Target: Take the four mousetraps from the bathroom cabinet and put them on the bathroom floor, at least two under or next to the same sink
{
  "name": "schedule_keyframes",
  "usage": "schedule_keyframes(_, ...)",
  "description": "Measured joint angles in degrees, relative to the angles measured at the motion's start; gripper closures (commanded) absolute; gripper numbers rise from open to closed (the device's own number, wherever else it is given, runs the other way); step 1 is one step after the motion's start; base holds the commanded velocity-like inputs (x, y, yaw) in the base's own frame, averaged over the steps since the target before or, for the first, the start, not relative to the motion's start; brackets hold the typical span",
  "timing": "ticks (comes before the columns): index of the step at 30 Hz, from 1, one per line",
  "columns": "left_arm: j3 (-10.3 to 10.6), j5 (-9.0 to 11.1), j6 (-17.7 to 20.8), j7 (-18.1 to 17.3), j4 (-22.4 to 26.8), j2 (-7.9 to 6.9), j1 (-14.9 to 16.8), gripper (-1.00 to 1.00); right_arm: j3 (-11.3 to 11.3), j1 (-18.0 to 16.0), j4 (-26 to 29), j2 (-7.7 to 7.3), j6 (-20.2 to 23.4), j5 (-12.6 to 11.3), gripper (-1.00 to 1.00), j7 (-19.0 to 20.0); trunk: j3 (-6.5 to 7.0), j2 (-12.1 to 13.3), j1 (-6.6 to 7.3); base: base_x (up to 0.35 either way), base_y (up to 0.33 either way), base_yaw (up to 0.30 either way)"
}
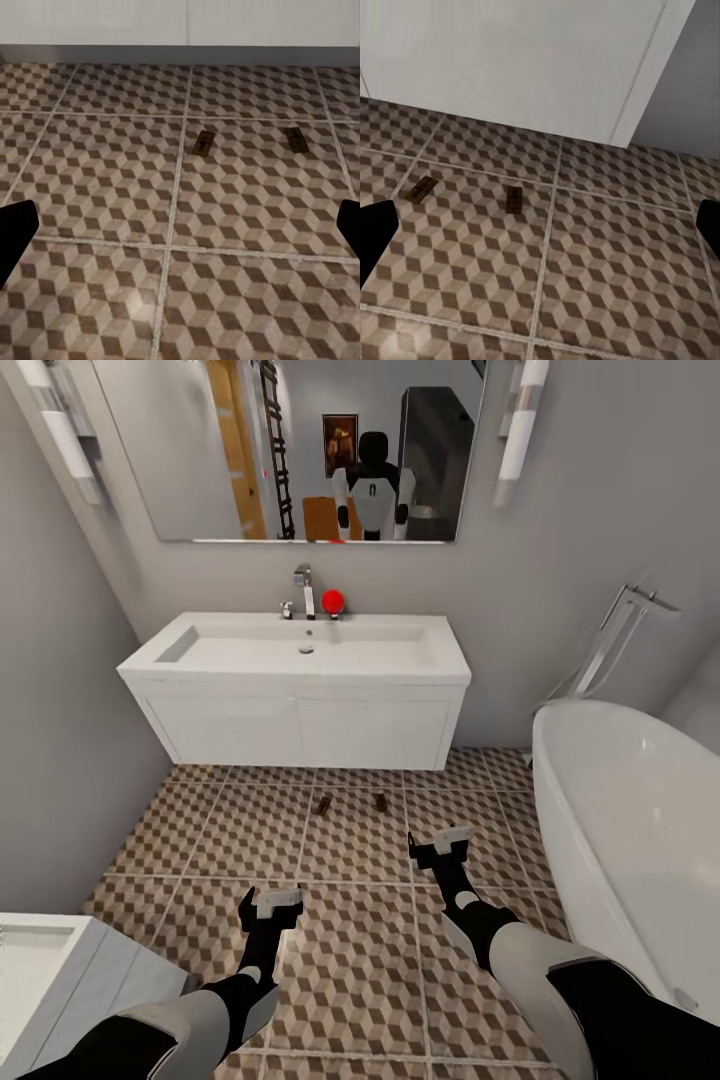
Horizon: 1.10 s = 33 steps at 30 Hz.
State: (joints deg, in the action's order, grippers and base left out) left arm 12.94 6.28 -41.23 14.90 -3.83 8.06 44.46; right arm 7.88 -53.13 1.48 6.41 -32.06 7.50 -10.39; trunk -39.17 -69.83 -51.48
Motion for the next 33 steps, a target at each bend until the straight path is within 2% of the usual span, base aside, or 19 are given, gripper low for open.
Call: schedule_keyframes(33, 0.0, 0.0, 0.0, 0.02, -0.06, 0.04, 0.0, -1.0, 0.0, 0.0, 0.0, 0.0, 0.23, 0.0, -1.0, 0.0, 5.93, 13.24, 7.25, 0.0, 0.0, 0.0)
